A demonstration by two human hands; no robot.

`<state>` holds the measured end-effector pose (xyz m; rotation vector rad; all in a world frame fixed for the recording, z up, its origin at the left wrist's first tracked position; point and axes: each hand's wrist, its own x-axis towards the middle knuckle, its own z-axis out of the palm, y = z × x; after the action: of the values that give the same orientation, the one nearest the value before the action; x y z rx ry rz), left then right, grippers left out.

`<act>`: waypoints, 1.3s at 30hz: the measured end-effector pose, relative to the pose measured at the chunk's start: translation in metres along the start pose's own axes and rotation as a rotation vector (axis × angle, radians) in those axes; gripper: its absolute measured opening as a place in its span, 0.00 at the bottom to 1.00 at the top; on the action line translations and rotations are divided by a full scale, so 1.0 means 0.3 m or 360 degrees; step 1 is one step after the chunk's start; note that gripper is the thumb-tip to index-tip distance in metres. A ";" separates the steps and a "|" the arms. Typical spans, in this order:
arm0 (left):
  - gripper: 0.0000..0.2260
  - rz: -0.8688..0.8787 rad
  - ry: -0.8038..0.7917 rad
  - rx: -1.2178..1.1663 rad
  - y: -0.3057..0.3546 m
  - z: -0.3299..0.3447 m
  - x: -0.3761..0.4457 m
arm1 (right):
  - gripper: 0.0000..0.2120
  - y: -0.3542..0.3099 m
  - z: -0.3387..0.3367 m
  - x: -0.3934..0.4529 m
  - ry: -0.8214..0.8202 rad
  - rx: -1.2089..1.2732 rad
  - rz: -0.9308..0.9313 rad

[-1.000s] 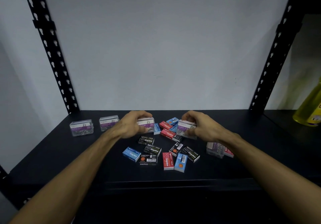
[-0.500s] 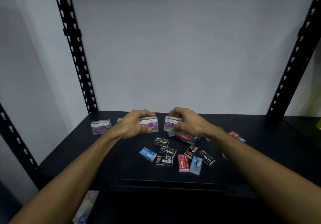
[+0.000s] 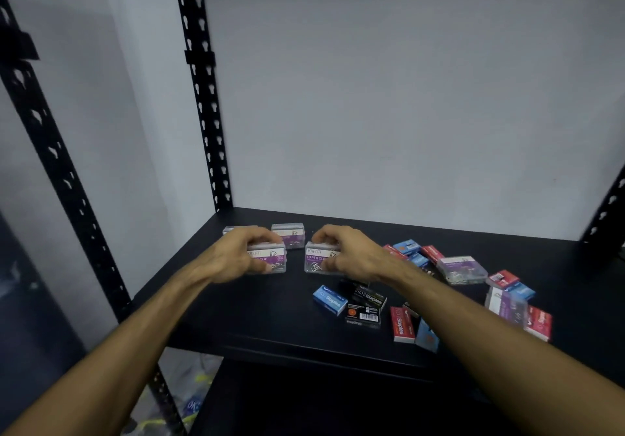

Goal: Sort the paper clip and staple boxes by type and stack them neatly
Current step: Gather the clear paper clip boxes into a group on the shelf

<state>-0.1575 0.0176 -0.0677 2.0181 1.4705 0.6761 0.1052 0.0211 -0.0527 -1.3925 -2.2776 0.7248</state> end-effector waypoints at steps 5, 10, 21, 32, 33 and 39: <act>0.21 -0.0066 0.0042 0.0013 -0.081 -0.023 -0.024 | 0.17 -0.047 0.071 0.066 -0.0052 -0.0012 -0.0056; 0.21 -0.0111 0.0074 -0.0017 -0.126 -0.040 -0.029 | 0.15 -0.077 0.126 0.116 -0.0069 -0.0018 -0.0099; 0.22 -0.0164 0.0111 -0.0073 -0.193 -0.059 -0.017 | 0.17 -0.079 0.181 0.179 -0.0043 0.0013 -0.0107; 0.23 -0.0138 0.0188 -0.0078 -0.185 -0.054 -0.026 | 0.25 -0.070 0.191 0.187 -0.0010 0.0011 -0.0134; 0.23 -0.0122 0.0208 -0.0075 -0.183 -0.054 -0.029 | 0.25 -0.070 0.192 0.186 0.0004 0.0009 -0.0134; 0.19 -0.0037 0.0411 -0.0021 -0.172 -0.072 -0.041 | 0.25 -0.063 0.175 0.157 0.0108 -0.0112 -0.0173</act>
<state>-0.2107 0.0218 -0.0883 1.9572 1.6258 0.9632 0.0418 0.0440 -0.0809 -1.2922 -2.3253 0.5598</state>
